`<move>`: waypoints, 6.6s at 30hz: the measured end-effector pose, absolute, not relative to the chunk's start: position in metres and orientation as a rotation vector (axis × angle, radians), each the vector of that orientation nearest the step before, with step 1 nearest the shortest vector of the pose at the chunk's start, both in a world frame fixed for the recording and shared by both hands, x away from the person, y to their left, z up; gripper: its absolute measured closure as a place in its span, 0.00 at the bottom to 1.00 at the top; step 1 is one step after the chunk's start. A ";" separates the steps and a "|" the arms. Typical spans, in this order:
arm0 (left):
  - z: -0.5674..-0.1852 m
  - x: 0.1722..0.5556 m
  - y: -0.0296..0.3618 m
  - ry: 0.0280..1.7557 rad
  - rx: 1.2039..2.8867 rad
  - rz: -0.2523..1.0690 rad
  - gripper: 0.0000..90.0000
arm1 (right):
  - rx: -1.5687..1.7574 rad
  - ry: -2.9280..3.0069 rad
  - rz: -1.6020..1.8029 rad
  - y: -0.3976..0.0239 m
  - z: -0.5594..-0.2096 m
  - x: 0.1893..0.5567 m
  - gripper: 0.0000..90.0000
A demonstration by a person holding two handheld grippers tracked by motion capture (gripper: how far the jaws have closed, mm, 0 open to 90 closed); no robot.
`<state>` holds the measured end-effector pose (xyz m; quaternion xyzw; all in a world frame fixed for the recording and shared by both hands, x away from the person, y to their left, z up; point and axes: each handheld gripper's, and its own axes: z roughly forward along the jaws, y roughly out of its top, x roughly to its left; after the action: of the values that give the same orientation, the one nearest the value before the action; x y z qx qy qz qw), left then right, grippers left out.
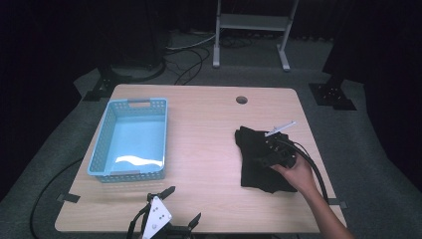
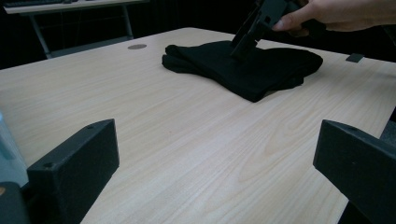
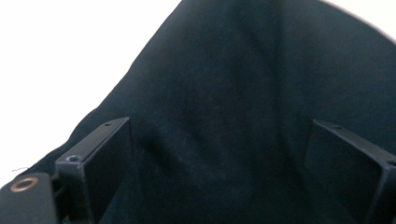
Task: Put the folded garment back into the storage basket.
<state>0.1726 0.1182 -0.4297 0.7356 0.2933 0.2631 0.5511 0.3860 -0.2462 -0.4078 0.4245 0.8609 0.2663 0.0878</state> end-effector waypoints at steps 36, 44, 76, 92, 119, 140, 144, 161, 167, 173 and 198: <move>-0.430 0.171 0.118 0.704 1.732 0.619 0.00 | 1.258 2.525 0.587 -0.232 -0.413 0.381 0.52; -0.430 0.171 0.120 0.708 1.729 0.625 0.00 | 1.299 2.488 0.603 -0.238 -0.412 0.383 0.69; -0.430 0.174 0.121 0.716 1.726 0.602 0.00 | 1.662 2.349 1.510 -0.294 -0.382 0.378 0.71; -0.429 0.172 0.120 0.707 1.720 0.606 0.00 | 1.666 2.289 1.569 -0.287 -0.363 0.365 0.71; -0.425 0.169 0.125 0.716 1.691 0.592 0.00 | 1.591 2.229 1.564 -0.257 -0.344 0.348 0.71; -0.428 0.171 0.134 0.760 1.683 0.594 0.00 | 1.470 2.088 1.703 -0.217 -0.354 0.300 0.70; -0.429 0.171 0.135 0.767 1.677 0.588 0.00 | 1.495 2.019 1.784 -0.209 -0.356 0.296 0.70; -0.430 0.172 0.133 0.758 1.697 0.598 0.00 | 1.492 1.901 1.817 -0.181 -0.337 0.308 0.70; -0.429 0.173 0.138 0.779 1.674 0.605 0.00 | 1.465 1.935 1.797 -0.169 -0.332 0.315 0.70; -0.429 0.175 0.138 0.771 1.675 0.595 0.00 | 1.418 1.970 1.793 -0.155 -0.323 0.322 0.70; -0.429 0.176 0.141 0.787 1.654 0.588 0.00 | 1.369 2.130 1.749 -0.096 -0.309 0.353 0.70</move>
<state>0.1758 0.1415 -0.4287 0.7052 0.3354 0.2509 0.5720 0.3529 -0.0963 -0.3093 0.4448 0.6917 0.5680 0.0323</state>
